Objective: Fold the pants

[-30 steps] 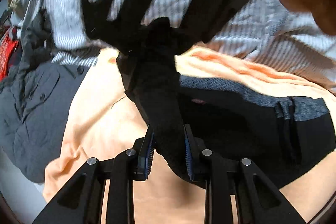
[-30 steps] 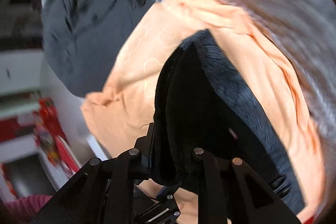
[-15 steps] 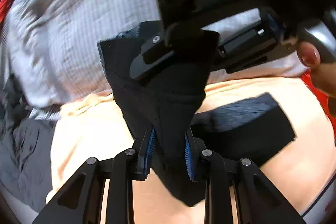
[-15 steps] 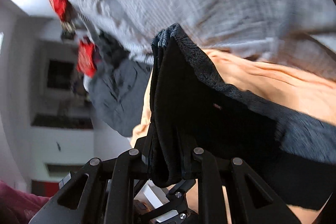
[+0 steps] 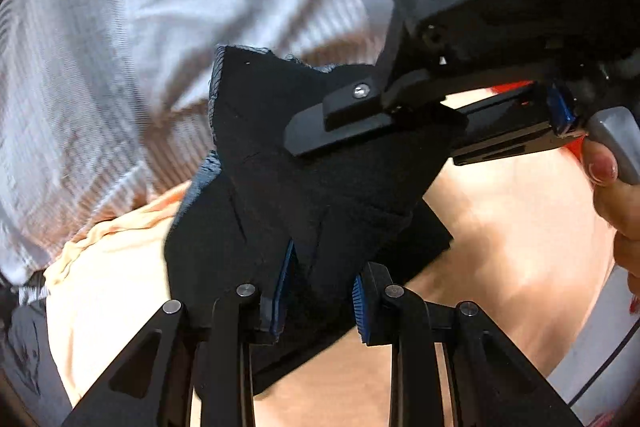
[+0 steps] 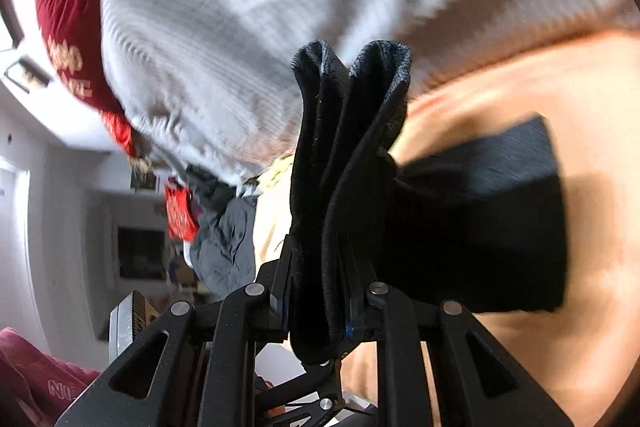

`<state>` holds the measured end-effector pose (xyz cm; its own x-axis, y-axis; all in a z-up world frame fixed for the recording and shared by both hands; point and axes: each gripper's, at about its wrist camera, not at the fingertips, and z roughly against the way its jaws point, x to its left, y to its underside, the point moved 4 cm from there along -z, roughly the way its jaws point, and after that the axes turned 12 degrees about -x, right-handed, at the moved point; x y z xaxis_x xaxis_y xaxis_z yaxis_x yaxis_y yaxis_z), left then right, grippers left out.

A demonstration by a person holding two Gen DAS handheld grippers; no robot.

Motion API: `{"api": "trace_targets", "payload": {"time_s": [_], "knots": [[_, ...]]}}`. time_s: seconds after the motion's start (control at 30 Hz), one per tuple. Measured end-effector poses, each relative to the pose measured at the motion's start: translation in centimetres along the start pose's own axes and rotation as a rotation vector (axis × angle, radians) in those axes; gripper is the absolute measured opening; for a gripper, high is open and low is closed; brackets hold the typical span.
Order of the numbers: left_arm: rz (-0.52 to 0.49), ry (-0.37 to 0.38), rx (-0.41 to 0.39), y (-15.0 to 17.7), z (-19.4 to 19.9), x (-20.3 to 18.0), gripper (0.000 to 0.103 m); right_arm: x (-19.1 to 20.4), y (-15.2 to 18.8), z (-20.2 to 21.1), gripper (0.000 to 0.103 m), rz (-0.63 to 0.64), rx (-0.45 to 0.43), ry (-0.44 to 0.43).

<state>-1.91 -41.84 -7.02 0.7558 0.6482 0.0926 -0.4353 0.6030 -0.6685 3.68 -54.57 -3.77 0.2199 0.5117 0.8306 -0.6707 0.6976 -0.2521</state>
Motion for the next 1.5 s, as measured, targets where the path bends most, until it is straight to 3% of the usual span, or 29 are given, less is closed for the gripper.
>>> {"api": "trace_targets", "payload": {"time_s": [0.17,0.33,0.47,0.6,0.7,0.83,0.9,1.03,1.33,1.4,1.5], "knots": [[-0.059,-0.003,0.078,1.9,-3.2,-2.7,0.027,-6.9,0.9,1.0,0.019,-0.115,-0.021,0.007],[-0.116,-0.034,0.109,3.0,-4.5,-4.0,0.030,-10.6,1.0,0.8,0.019,-0.154,-0.023,0.002],[-0.105,-0.005,0.138,3.5,-3.8,-4.3,0.045,-12.2,1.3,0.9,0.020,-0.166,-0.013,0.028],[-0.063,0.025,0.144,4.1,-2.1,-3.1,0.046,-13.5,1.6,1.2,0.036,-0.154,-0.002,0.106],[0.005,0.003,0.130,3.8,-0.9,-0.8,0.046,-13.1,1.2,2.4,0.039,-0.112,-0.021,0.192],[0.139,-0.090,0.114,3.2,-1.0,4.1,0.046,-11.0,-0.7,4.5,0.039,0.026,-0.081,0.301],[0.241,-0.116,0.133,3.0,-1.8,6.4,0.064,-9.4,-2.1,4.3,0.039,0.083,-0.098,0.320],[0.438,-0.136,0.162,3.5,-3.4,10.5,0.066,-7.2,-5.1,1.7,0.039,0.178,-0.094,0.359],[0.516,-0.142,0.231,6.1,-5.2,11.7,0.066,-6.8,-8.3,-4.0,0.039,0.245,-0.039,0.402],[0.516,-0.138,0.240,6.5,-5.5,11.8,0.066,-6.6,-8.0,-4.6,0.024,0.240,-0.009,0.388],[0.507,-0.141,0.241,7.0,-5.3,11.6,0.066,-6.4,-7.7,-4.7,0.024,0.266,0.003,0.421]]}}
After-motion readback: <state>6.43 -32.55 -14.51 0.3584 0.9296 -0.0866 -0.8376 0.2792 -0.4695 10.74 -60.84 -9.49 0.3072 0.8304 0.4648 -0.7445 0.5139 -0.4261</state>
